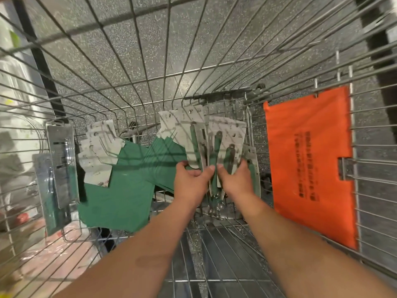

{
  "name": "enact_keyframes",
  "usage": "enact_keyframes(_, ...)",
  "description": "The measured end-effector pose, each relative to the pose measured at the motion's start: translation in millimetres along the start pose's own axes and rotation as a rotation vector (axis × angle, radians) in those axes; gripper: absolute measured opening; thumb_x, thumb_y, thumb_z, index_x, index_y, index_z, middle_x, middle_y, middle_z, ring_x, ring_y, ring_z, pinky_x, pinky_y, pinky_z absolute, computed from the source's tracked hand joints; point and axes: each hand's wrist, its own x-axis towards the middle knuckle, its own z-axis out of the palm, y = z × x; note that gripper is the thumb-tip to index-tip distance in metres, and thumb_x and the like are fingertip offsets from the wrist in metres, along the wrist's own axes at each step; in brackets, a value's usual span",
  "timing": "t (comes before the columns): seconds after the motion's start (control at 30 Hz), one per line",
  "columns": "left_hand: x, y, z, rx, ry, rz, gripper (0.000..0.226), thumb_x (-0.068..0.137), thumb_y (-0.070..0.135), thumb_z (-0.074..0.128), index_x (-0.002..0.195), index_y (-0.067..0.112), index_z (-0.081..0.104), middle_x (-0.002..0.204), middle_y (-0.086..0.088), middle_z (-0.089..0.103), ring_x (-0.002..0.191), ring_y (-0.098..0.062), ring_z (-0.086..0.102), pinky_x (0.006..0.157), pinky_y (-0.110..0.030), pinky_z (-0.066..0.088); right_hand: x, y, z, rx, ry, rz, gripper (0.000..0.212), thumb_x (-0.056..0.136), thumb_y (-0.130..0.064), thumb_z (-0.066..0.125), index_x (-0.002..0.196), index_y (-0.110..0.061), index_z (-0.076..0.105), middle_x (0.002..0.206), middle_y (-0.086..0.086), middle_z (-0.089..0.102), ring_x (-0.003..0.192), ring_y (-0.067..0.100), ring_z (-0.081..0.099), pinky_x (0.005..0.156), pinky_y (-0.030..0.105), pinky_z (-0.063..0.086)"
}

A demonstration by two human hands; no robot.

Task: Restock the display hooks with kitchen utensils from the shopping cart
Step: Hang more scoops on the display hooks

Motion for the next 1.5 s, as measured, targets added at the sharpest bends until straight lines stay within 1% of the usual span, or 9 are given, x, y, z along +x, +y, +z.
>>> enact_keyframes(0.23,-6,3,9,0.025,0.08,0.12,0.071,0.1,0.03,0.066,0.159,0.016,0.029,0.095,0.005,0.056,0.081,-0.014,0.06,0.084,-0.042,0.057,7,2,2,0.154,-0.058,0.12,0.102,0.083,-0.064,0.072,0.157,-0.006,0.032,0.158,0.017,0.041,0.141,0.036,0.047,0.115,0.048,0.042)
enact_keyframes(0.37,2,4,-2,0.11,0.128,0.108,0.039,0.107,0.036,0.05,0.139,0.014,0.055,0.121,-0.004,0.061,0.108,-0.024,0.061,0.096,-0.042,0.05,8,6,5,0.214,-0.048,0.117,0.05,0.086,-0.053,0.075,0.117,-0.019,0.056,0.131,0.01,0.059,0.11,0.03,0.063,0.098,0.043,0.054)
enact_keyframes(0.6,-4,1,-4,0.223,0.174,0.118,0.047,0.106,0.043,0.05,0.143,0.014,0.057,0.151,-0.011,0.038,0.14,-0.028,0.038,0.115,-0.04,0.033,-3,2,2,0.443,-0.023,0.126,0.051,0.088,-0.032,0.081,0.124,-0.013,0.05,0.106,-0.005,0.065,0.098,0.019,0.064,0.081,0.028,0.049)
enact_keyframes(0.77,-1,2,-14,0.107,0.174,0.087,0.05,0.104,0.045,0.056,0.143,0.017,0.044,0.121,-0.002,0.06,0.1,-0.016,0.059,0.094,-0.039,0.046,-11,-1,7,0.514,-0.166,0.111,0.03,0.091,-0.027,0.079,0.119,-0.019,0.07,0.111,-0.005,0.076,0.108,0.02,0.071,0.092,0.034,0.055)
enact_keyframes(0.87,2,7,-25,0.051,0.136,-0.013,0.058,0.098,0.052,0.062,0.138,0.013,0.048,0.121,-0.004,0.064,0.108,-0.024,0.062,0.1,-0.042,0.05,-18,-3,10,0.526,-0.24,0.15,0.027,0.093,-0.025,0.077,0.118,-0.019,0.071,0.11,-0.003,0.078,0.102,0.017,0.073,0.092,0.037,0.057)
enact_keyframes(0.97,-1,16,-34,0.013,0.054,-0.113,0.056,0.089,0.062,0.064,0.107,0.01,0.065,0.095,-0.007,0.073,0.098,-0.031,0.07,0.096,-0.052,0.056,-26,1,6,0.583,-0.264,0.211,0.018,0.094,-0.018,0.075,0.112,-0.017,0.071,0.106,0.002,0.079,0.096,0.022,0.075,0.088,0.044,0.061)
enact_keyframes(1.13,-22,20,-38,0.048,-0.082,-0.223,0.038,0.102,0.044,0.061,0.114,0.007,0.064,0.093,0.002,0.068,0.079,-0.017,0.065,0.066,-0.029,0.051,-44,0,-7,0.669,-0.316,0.29,0.023,0.095,-0.01,0.071,0.117,-0.006,0.071,0.107,0.012,0.079,0.097,0.03,0.075,0.087,0.048,0.062)
enact_keyframes(1.27,-32,14,-38,-0.043,-0.093,-0.223,0.037,0.101,0.045,0.061,0.122,0.014,0.063,0.113,-0.01,0.074,0.102,-0.031,0.072,0.094,-0.048,0.058,-55,-5,-18,0.724,-0.385,0.351,0.025,0.097,-0.008,0.066,0.119,0.004,0.069,0.112,0.021,0.075,0.082,0.033,0.076,0.052,0.035,0.061)
enact_keyframes(1.5,-61,5,-41,-0.06,-0.123,-0.15,0.031,0.103,0.039,0.059,0.129,0.024,0.067,0.119,-0.004,0.075,0.108,-0.028,0.071,0.099,-0.05,0.057,-79,-18,-33,0.6,-0.376,0.284,0.053,0.075,-0.023,0.081,0.123,-0.007,0.069,0.11,0.019,0.076,0.101,0.043,0.073,0.084,0.067,0.058)
